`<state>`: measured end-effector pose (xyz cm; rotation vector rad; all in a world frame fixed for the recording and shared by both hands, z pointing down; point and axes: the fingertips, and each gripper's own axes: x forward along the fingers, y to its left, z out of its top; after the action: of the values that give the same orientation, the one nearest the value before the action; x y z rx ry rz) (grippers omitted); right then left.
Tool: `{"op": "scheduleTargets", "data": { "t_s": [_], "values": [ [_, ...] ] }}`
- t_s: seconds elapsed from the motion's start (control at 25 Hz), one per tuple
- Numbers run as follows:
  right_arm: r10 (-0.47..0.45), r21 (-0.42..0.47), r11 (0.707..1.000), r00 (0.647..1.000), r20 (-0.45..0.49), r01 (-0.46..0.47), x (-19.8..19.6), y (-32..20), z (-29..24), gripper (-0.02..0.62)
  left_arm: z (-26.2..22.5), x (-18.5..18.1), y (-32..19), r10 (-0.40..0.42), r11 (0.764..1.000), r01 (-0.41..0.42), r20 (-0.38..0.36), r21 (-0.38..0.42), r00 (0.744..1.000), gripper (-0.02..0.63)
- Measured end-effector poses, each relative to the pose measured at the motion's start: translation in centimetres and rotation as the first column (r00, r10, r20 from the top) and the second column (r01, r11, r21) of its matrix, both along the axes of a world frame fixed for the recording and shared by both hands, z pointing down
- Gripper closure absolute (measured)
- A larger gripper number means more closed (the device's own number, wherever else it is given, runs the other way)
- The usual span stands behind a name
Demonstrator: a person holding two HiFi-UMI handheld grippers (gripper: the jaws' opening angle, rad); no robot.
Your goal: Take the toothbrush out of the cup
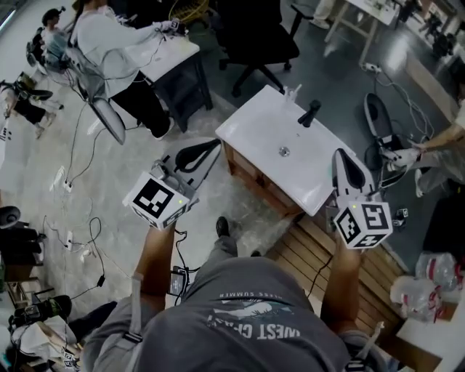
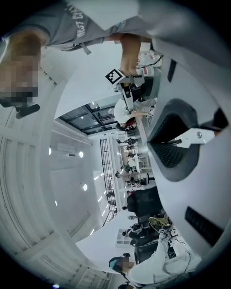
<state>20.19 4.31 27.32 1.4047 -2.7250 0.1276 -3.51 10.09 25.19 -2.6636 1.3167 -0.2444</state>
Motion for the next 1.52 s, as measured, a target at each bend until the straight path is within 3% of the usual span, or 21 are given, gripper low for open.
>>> {"op": "scheduleTargets", "data": {
  "t_s": [0.4, 0.76, 1.16, 1.52],
  "values": [
    [0.121, 0.001, 0.993, 0.992, -0.020, -0.121, -4.2, -4.6, -0.8, 0.584, -1.2, -3.7, -8.2, 0.148, 0.989, -0.148, -0.019, 0.020, 0.989, 0.607],
    [0.208, -0.004, 0.978, 0.977, -0.046, -0.208, -7.5, -6.8, -0.3, 0.583, -0.9, -6.8, -12.6, 0.248, 0.968, -0.247, -0.048, 0.035, 0.967, 0.607],
    [0.220, -0.017, 0.975, 0.970, -0.102, -0.223, -8.2, -10.2, 0.7, 0.583, -0.2, -7.2, -15.3, 0.277, 0.961, -0.276, -0.090, 0.024, 0.957, 0.607],
    [0.184, -0.059, 0.980, 0.979, -0.087, -0.190, -8.8, -18.2, 3.9, 0.583, 0.9, -9.2, -19.5, 0.204, 0.979, -0.205, -0.076, -0.011, 0.976, 0.607]
  ]
}}
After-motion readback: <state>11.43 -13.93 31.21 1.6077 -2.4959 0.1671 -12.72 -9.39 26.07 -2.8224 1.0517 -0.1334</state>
